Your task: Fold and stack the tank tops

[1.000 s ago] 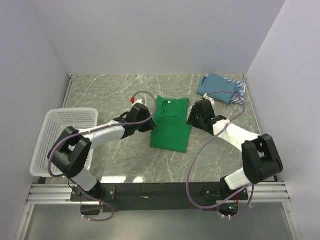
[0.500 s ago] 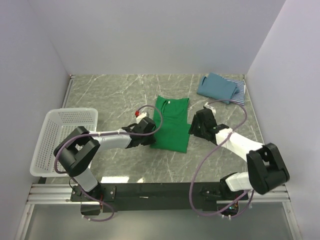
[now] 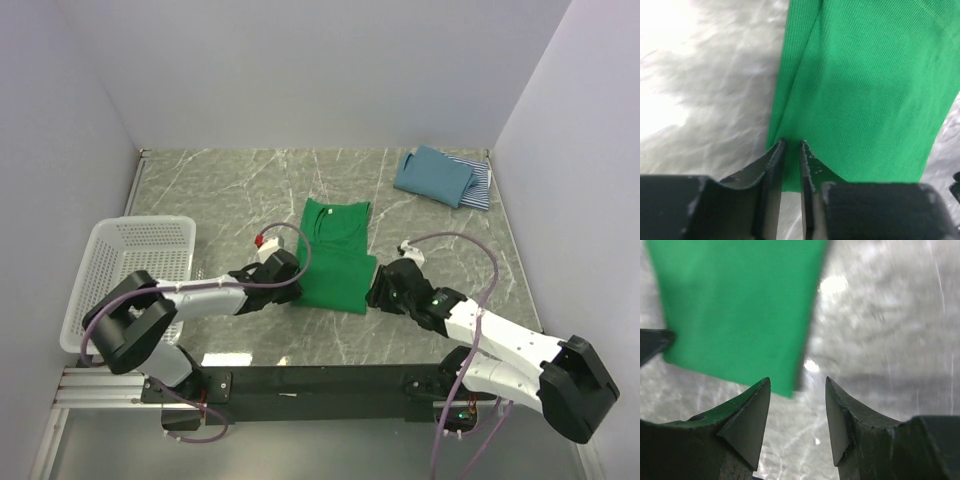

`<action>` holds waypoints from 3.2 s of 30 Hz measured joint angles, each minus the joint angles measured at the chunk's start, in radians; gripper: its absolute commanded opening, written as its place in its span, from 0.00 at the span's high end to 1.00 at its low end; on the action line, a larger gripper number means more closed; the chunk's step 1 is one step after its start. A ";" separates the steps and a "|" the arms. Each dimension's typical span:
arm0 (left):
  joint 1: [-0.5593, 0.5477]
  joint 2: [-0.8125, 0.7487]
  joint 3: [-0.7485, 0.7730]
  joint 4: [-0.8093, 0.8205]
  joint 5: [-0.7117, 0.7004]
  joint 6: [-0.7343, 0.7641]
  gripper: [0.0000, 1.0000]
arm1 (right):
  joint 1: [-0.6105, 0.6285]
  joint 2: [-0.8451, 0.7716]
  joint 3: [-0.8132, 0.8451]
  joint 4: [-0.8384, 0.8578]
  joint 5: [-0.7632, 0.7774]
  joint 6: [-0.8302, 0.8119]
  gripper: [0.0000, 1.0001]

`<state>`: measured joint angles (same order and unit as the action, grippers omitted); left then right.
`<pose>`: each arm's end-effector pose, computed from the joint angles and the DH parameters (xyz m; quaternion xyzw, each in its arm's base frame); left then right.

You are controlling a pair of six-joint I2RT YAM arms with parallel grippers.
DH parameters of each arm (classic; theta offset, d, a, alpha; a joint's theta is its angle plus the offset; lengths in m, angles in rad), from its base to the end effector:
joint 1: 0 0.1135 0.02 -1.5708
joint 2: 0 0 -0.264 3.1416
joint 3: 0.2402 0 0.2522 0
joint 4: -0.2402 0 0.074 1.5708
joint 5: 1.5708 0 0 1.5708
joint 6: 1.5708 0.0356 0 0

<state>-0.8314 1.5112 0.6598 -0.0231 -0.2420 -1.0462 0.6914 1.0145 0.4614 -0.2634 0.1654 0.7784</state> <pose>0.1953 -0.2015 0.1490 -0.1410 0.9233 -0.2062 0.2916 0.1542 0.1200 0.1805 0.0707 0.9243 0.1891 0.3238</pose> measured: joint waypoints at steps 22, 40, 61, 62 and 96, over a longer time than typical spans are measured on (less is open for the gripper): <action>-0.002 -0.365 -0.249 -0.081 0.050 -0.111 0.46 | 0.229 -0.056 -0.143 0.055 0.000 0.300 0.46; -0.002 -0.267 -0.321 0.171 0.092 -0.180 0.76 | 0.236 0.011 -0.206 0.248 0.046 0.457 0.61; -0.134 -0.431 -0.324 0.006 0.124 -0.152 0.99 | 0.258 -0.111 -0.159 0.047 0.039 0.343 1.00; -0.155 -0.460 -0.324 -0.019 0.117 -0.156 0.99 | 0.269 -0.145 -0.159 0.021 0.032 0.340 1.00; 0.171 -0.259 0.156 -0.188 0.070 -0.003 0.99 | -0.122 0.256 0.411 -0.084 -0.134 -0.072 1.00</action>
<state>-0.6609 1.2518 0.8158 -0.2115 -0.1719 -1.0492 0.5694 1.2705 0.8726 -0.3477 0.0315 0.7059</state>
